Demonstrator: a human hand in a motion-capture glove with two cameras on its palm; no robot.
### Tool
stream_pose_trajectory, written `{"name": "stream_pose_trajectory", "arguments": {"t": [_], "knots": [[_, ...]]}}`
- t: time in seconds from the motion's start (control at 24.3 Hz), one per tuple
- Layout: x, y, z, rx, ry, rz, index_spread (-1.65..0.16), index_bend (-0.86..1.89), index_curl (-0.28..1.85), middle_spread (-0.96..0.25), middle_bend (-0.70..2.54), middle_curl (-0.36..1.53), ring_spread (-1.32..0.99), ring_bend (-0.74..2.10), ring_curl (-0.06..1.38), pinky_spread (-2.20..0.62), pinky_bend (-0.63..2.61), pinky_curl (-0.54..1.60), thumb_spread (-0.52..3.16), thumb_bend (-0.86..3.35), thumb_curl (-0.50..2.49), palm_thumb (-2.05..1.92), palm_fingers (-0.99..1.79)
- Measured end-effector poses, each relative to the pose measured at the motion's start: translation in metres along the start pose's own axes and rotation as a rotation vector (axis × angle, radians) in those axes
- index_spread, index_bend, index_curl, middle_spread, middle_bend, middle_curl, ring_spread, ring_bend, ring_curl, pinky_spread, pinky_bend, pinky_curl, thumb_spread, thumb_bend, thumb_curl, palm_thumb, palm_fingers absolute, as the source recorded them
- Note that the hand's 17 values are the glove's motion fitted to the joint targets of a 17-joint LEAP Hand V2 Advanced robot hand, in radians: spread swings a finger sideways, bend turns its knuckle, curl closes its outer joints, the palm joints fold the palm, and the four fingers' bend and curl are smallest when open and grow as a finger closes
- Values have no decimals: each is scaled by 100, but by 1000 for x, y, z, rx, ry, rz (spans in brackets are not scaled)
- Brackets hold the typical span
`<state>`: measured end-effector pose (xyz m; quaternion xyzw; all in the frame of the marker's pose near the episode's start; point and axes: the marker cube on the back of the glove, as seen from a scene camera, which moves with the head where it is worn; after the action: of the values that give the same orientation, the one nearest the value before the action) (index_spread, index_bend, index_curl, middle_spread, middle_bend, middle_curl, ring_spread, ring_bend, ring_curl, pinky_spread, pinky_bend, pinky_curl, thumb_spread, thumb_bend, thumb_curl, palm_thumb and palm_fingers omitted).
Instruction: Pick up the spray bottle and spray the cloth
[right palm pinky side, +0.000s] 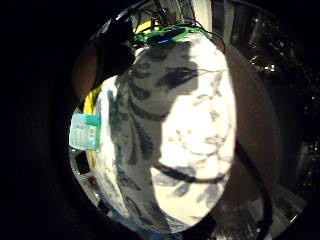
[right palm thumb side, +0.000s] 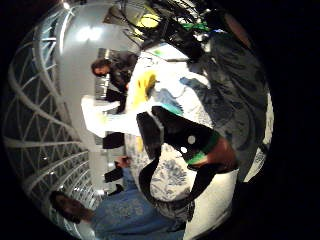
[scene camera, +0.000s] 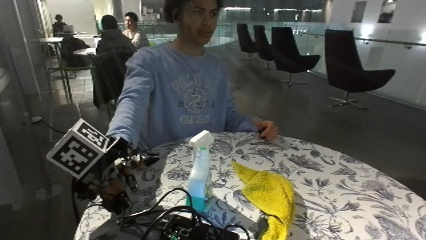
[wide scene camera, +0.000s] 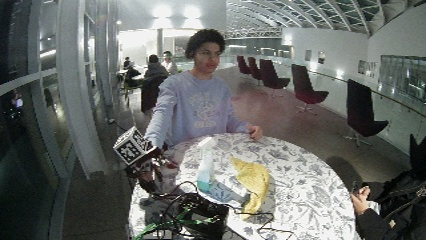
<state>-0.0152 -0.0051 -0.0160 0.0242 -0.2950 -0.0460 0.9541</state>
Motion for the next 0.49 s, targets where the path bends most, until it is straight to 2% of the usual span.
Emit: {"name": "stream_pose_trajectory", "arguments": {"t": [0.25,0.49], "knots": [[-15,2,13,-7,-355,-46,-37,10,22,-2,27,30,1,42,28,19,30,28,108,-1,19,34,63],[-26,5,31,-45,-400,-88,-38,14,24,-2,26,32,1,41,29,20,28,29,107,-2,20,32,65]]}}
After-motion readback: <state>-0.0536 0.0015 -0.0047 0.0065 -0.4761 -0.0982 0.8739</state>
